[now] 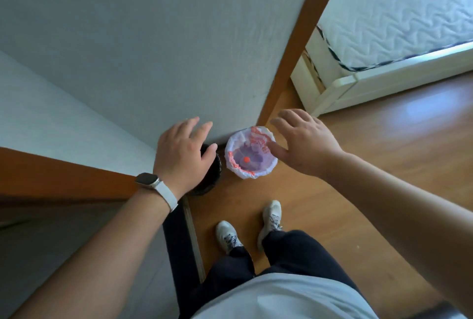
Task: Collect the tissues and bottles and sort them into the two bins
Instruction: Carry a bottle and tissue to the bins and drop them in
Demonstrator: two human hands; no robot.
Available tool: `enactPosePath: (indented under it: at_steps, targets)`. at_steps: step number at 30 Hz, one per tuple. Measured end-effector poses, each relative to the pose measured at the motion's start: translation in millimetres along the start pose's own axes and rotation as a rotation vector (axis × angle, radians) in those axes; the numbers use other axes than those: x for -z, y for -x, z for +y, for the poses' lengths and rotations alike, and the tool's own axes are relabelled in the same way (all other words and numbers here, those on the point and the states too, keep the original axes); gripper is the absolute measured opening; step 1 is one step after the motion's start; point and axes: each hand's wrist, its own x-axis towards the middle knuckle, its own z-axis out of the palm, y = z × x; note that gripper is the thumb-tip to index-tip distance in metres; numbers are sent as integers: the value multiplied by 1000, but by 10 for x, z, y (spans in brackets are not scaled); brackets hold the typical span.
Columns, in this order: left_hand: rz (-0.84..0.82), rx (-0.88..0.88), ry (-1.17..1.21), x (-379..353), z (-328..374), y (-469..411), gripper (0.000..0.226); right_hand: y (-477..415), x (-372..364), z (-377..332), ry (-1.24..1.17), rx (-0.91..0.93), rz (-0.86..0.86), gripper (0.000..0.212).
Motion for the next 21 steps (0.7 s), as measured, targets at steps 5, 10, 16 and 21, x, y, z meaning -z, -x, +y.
enactPosePath:
  at_steps: [5, 10, 16, 21]
  targets:
    - [78, -153, -47, 306, 516, -149, 48, 306, 485, 219, 33, -12, 101, 47]
    - [120, -273, -80, 504, 1226, -327, 46, 675, 879, 662, 83, -72, 138, 53]
    - [169, -416, -74, 576, 2247, -690, 43, 1235, 1252, 1477, 104, -156, 214, 49]
    - [190, -524, -79, 528, 3122, -1007, 44, 1756, 1428, 2216, 91, -270, 289, 52]
